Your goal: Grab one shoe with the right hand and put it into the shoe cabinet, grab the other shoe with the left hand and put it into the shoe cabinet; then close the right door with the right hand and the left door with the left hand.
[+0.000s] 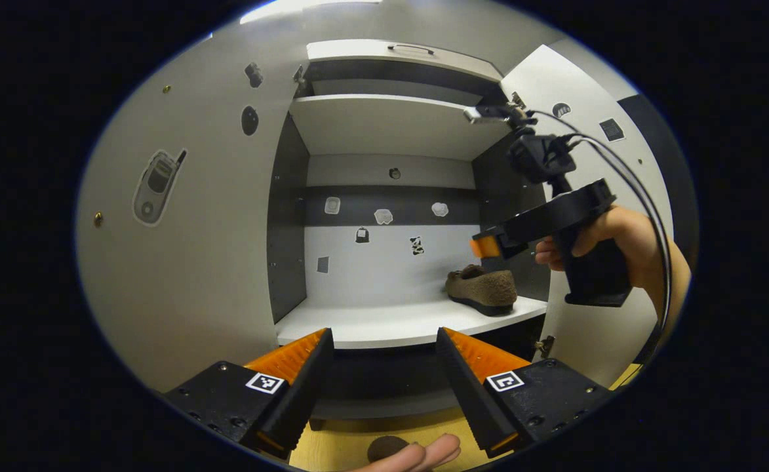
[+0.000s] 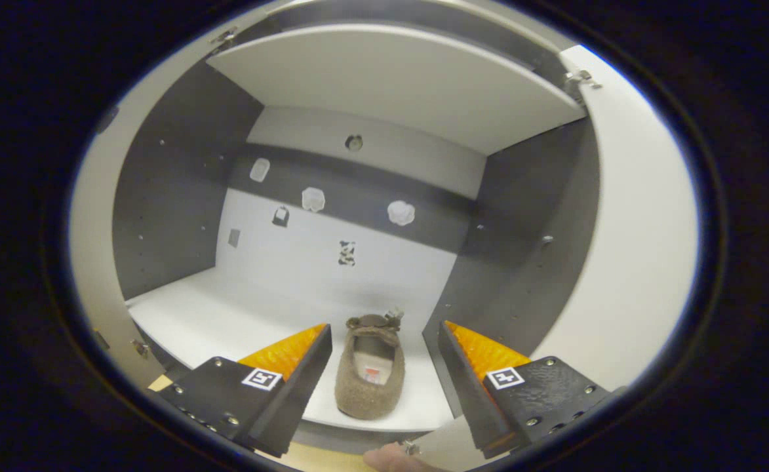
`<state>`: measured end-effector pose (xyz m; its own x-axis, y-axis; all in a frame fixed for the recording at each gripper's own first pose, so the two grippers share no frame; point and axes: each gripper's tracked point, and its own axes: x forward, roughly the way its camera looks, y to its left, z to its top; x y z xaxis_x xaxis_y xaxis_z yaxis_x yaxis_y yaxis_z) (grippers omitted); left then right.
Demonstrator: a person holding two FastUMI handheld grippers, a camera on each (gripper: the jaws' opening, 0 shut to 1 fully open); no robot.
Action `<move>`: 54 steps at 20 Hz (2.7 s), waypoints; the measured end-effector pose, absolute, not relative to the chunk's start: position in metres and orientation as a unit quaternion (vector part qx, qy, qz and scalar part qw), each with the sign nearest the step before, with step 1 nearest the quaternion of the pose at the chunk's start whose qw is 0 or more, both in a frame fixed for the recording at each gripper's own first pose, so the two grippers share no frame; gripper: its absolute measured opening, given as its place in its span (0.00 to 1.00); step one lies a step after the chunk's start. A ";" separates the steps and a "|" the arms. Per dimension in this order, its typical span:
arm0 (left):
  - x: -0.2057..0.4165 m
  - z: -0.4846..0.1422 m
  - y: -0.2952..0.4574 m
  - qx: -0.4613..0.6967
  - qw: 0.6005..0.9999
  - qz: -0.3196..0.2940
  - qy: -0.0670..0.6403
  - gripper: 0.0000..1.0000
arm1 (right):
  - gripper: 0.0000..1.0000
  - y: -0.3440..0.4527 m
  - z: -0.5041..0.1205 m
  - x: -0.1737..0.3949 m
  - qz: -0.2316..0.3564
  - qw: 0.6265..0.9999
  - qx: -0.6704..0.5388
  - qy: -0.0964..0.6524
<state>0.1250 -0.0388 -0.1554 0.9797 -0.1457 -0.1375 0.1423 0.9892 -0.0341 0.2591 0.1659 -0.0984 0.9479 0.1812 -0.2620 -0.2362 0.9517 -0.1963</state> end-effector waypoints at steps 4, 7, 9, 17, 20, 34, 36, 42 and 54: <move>0.118 -0.156 -0.029 -0.018 0.996 -0.040 0.072 0.96 | 0.99 0.152 -0.080 0.180 0.128 0.985 -0.094 0.070; 0.112 -0.163 -0.030 -0.010 0.996 -0.033 0.081 0.96 | 0.98 0.135 -0.086 0.126 0.122 0.990 -0.065 0.036; 0.107 -0.176 -0.031 -0.010 0.995 -0.029 0.091 0.96 | 0.98 0.130 -0.106 0.096 0.130 0.990 -0.037 0.030; 0.055 -0.310 -0.032 -0.037 0.975 -0.050 0.214 0.98 | 0.98 0.090 -0.127 0.038 0.102 0.994 0.033 -0.006; 0.029 -0.377 -0.037 -0.050 0.950 -0.067 0.301 0.98 | 0.98 0.086 -0.109 0.029 0.114 0.992 0.054 -0.010; -0.013 -0.500 -0.035 -0.064 0.867 -0.055 0.491 0.49 | 0.98 0.086 -0.111 0.031 0.125 0.990 0.062 0.003; -0.006 -0.502 -0.037 -0.074 0.870 -0.058 0.484 0.40 | 0.98 0.089 -0.114 0.027 0.128 0.990 0.057 0.005; 0.001 -0.466 -0.022 -0.055 0.890 -0.045 0.449 0.01 | 0.98 0.088 -0.127 0.019 0.126 0.990 0.053 0.024; 0.048 -0.287 -0.037 -0.048 0.959 -0.074 0.271 0.00 | 0.98 0.067 -0.119 0.019 0.107 0.992 0.062 0.027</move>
<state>0.0484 -0.0366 -0.2870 0.8423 -0.1679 -0.5122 0.1161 0.9844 -0.1318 0.0190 0.0673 -0.1188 0.9758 0.2148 -0.0403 -0.2082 0.9697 0.1281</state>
